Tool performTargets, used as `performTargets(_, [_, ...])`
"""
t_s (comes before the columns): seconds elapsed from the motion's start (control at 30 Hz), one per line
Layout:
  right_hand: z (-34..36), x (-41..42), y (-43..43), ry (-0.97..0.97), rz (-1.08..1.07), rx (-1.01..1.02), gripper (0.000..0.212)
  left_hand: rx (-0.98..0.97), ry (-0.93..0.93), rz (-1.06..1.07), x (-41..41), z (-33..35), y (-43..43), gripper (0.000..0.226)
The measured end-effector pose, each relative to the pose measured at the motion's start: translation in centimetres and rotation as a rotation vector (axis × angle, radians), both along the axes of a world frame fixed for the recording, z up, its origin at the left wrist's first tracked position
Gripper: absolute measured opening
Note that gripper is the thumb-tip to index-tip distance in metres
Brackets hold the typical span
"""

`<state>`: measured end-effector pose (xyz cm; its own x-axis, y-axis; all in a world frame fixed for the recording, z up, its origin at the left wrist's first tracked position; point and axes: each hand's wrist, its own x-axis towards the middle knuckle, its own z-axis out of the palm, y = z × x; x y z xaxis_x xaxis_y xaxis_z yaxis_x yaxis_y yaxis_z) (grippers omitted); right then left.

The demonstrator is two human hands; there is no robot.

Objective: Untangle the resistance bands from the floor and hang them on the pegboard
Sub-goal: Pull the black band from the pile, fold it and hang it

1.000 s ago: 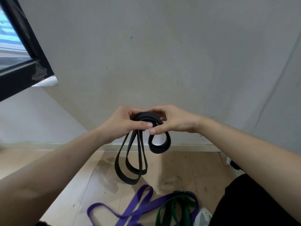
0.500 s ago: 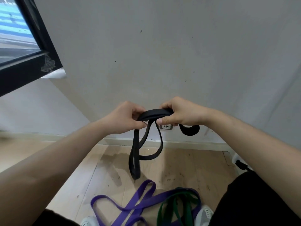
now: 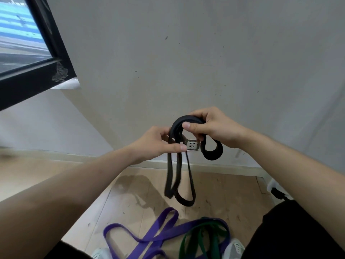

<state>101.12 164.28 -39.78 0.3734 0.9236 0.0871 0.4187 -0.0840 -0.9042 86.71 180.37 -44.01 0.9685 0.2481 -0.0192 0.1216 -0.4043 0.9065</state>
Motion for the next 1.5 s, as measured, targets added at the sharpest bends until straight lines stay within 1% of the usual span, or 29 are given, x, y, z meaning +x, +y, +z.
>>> performTargets(0.1, [0.6, -0.2, -0.3, 0.066, -0.025, 0.104, 0.012, -0.15, -0.022, 0.01, 0.4, 0.0, -1.4, 0.03])
performTargets(0.13, [0.8, -0.2, -0.4, 0.074, -0.028, 0.136, 0.014, -0.185, -0.037, 0.014, 0.5, 0.1, -1.9, 0.032])
performTargets(0.17, [1.1, -0.2, -0.5, 0.077, -0.033, 0.166, 0.021, -0.214, -0.054, 0.018, 0.7, 0.1, -2.1, 0.033])
performTargets(0.23, [1.5, 0.0, -0.8, 0.08, -0.038, 0.217, 0.035, -0.245, -0.083, 0.021, 1.2, 0.3, -2.4, 0.028])
performTargets(0.27, [1.8, 0.3, -1.0, 0.085, -0.043, 0.243, 0.038, -0.249, -0.097, 0.025, 1.3, 0.4, -2.4, 0.025])
performTargets(0.33, [2.0, 1.0, -1.5, 0.107, -0.068, 0.281, 0.04, -0.24, -0.121, 0.053, 1.6, 0.5, -2.3, 0.026])
performTargets(0.4, [2.1, 1.9, -2.0, 0.122, -0.086, 0.275, 0.037, -0.234, -0.139, 0.075, 1.6, 0.8, -1.9, 0.026])
performTargets(0.47, [1.8, 3.0, -2.7, 0.134, -0.073, 0.209, 0.035, -0.232, -0.151, 0.083, 1.4, 1.3, -1.2, 0.024])
performTargets(0.53, [1.4, 4.1, -3.5, 0.116, -0.048, 0.092, 0.029, -0.203, -0.174, 0.098, 1.1, 1.9, -0.3, 0.024])
performTargets(0.63, [0.3, 5.1, -4.2, -0.023, 0.002, -0.168, 0.026, -0.163, -0.21, 0.143, 0.8, 2.6, 0.7, 0.02])
performTargets(0.7, [-0.8, 4.7, -3.7, -0.077, 0.06, -0.324, 0.022, -0.133, -0.211, 0.135, 0.6, 2.9, 0.8, 0.018])
performTargets(0.77, [-1.7, 3.6, -2.8, -0.104, 0.117, -0.395, 0.024, -0.082, -0.2, 0.098, 0.6, 3.1, 0.3, 0.018])
performTargets(0.83, [-1.9, 2.3, -1.8, -0.079, 0.114, -0.337, 0.033, -0.034, -0.189, 0.054, 0.7, 3.2, -0.2, 0.017])
performTargets(0.93, [-1.3, 1.0, -0.5, -0.005, 0.084, -0.149, 0.039, 0.018, -0.189, 0.025, 0.8, 3.0, -0.3, 0.016])
performTargets(1.0, [-1.0, 0.2, 0.1, -0.011, 0.082, -0.097, 0.035, 0.007, -0.182, 0.044, 0.5, 2.9, -0.1, 0.017])
performTargets(1.07, [-0.7, -0.3, 0.4, -0.065, 0.07, -0.089, 0.03, 0.008, -0.172, 0.064, 0.2, 2.8, 0.2, 0.018])
performTargets(1.13, [-0.3, -0.2, 0.4, -0.132, 0.047, -0.107, 0.025, 0.055, -0.173, 0.057, 0.0, 2.8, 0.5, 0.02])
performTargets(1.27, [0.6, 0.5, 0.1, -0.184, 0.01, -0.106, 0.016, 0.15, -0.155, 0.009, 0.0, 2.7, 0.4, 0.025])
performTargets(1.4, [1.6, 1.0, -0.7, -0.15, -0.05, -0.003, 0.015, 0.16, -0.083, 0.014, 0.4, 1.4, 0.2, 0.024])
performTargets(1.5, [1.6, 1.8, -1.2, -0.088, -0.125, 0.077, 0.017, 0.099, -0.073, 0.008, 0.5, 0.7, 0.5, 0.024])
